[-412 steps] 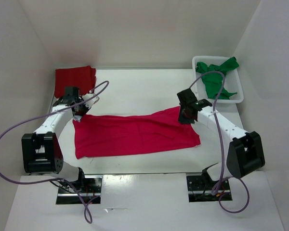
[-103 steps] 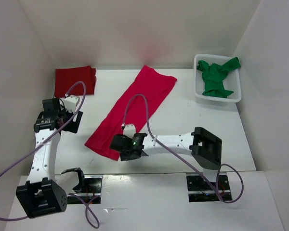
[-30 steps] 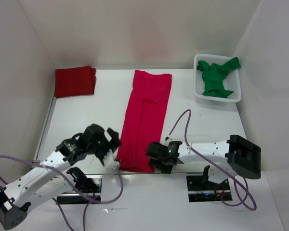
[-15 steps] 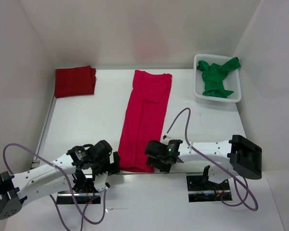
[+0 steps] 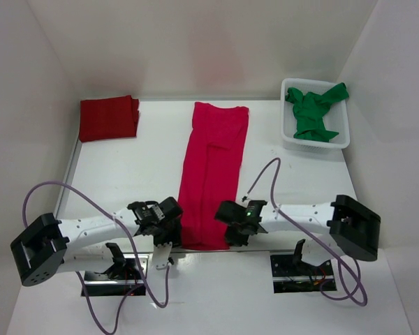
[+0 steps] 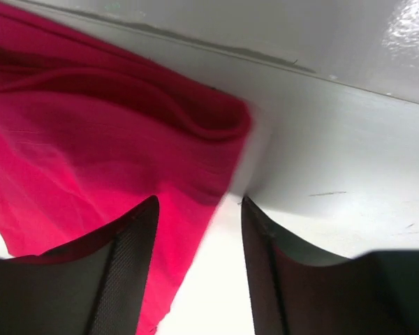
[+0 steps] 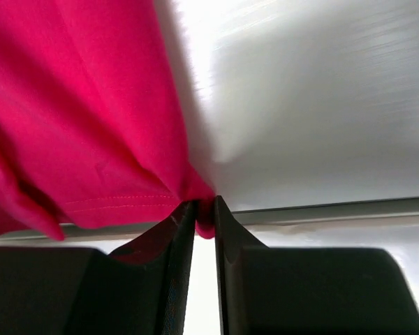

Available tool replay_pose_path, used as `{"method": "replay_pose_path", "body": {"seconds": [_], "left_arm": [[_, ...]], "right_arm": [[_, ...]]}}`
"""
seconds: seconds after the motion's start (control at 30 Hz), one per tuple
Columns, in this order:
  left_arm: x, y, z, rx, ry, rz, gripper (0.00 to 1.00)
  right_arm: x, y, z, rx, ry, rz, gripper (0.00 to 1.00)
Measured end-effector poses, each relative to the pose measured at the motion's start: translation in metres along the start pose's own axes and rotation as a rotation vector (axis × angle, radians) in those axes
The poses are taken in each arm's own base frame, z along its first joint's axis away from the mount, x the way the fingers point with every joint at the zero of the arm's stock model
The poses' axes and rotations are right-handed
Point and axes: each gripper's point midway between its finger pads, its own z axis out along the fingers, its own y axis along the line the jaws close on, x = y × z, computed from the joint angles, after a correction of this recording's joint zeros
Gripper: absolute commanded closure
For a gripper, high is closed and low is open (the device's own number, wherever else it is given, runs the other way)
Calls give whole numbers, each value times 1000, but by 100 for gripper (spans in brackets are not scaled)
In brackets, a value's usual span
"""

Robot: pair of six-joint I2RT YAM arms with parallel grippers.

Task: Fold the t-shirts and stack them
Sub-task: Rotate the tshirt 80 degrees

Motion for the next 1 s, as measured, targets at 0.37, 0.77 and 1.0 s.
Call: {"method": "replay_pose_path", "body": {"seconds": [0.37, 0.77, 1.0], "left_arm": [[-29, 16, 2, -28, -54, 110, 38], [-30, 14, 7, -30, -54, 117, 66], [-28, 31, -3, -127, -25, 107, 0]], "right_arm": [[-25, -17, -21, -81, -23, 72, 38], [-13, -26, -9, -30, 38, -20, 38], [-7, -18, -3, -14, 66, -79, 38]]}}
